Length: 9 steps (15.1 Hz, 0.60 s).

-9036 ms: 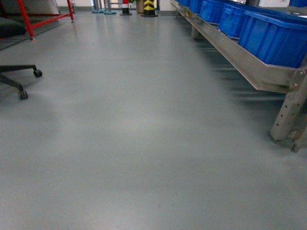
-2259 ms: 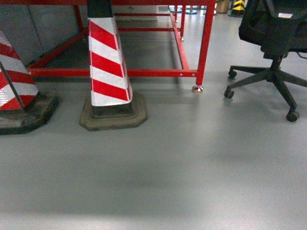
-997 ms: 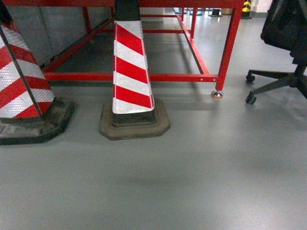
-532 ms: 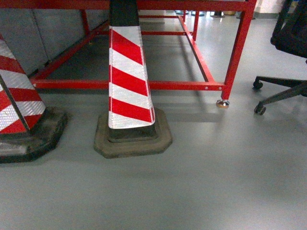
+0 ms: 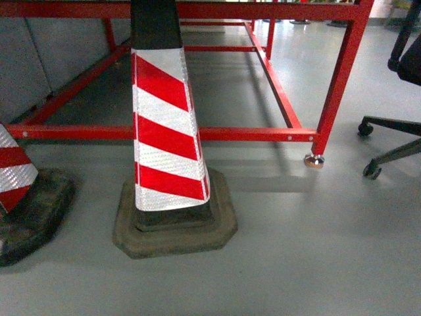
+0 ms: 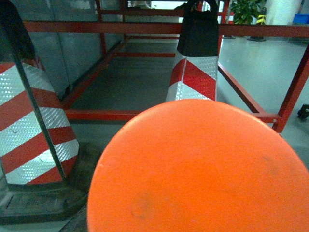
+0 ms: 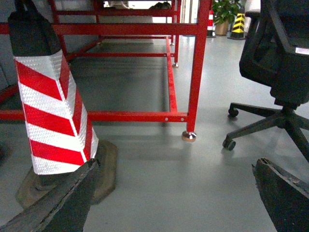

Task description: Pick capacitor and pack into box

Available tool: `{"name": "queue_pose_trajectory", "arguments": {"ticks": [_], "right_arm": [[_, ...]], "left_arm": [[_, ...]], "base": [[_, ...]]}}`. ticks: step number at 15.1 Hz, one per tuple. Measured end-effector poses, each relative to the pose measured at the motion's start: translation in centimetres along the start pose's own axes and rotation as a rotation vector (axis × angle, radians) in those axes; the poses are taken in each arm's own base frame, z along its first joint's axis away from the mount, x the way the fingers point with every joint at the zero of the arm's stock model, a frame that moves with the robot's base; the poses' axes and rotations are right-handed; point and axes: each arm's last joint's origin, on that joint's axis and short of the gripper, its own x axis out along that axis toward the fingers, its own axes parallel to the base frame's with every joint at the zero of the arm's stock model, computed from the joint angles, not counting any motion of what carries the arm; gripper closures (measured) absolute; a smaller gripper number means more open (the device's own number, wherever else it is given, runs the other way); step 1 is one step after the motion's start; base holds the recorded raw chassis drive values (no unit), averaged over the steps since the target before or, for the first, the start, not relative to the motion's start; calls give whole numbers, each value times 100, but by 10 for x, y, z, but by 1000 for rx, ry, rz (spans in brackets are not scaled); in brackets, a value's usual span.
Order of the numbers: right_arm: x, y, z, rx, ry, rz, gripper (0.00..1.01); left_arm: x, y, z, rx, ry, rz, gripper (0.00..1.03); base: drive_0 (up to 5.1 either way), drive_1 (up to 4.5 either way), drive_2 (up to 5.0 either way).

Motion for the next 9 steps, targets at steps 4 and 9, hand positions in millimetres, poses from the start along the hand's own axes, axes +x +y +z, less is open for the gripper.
{"name": "queue_pose_trajectory", "arguments": {"ticks": [4, 9], "right_arm": [[0, 0, 0, 0, -2, 0, 3], [0, 0, 0, 0, -1, 0, 3]], "left_arm": [[0, 0, 0, 0, 1, 0, 59], [0, 0, 0, 0, 1, 0, 59]], "base": [[0, 0, 0], [0, 0, 0]]}}
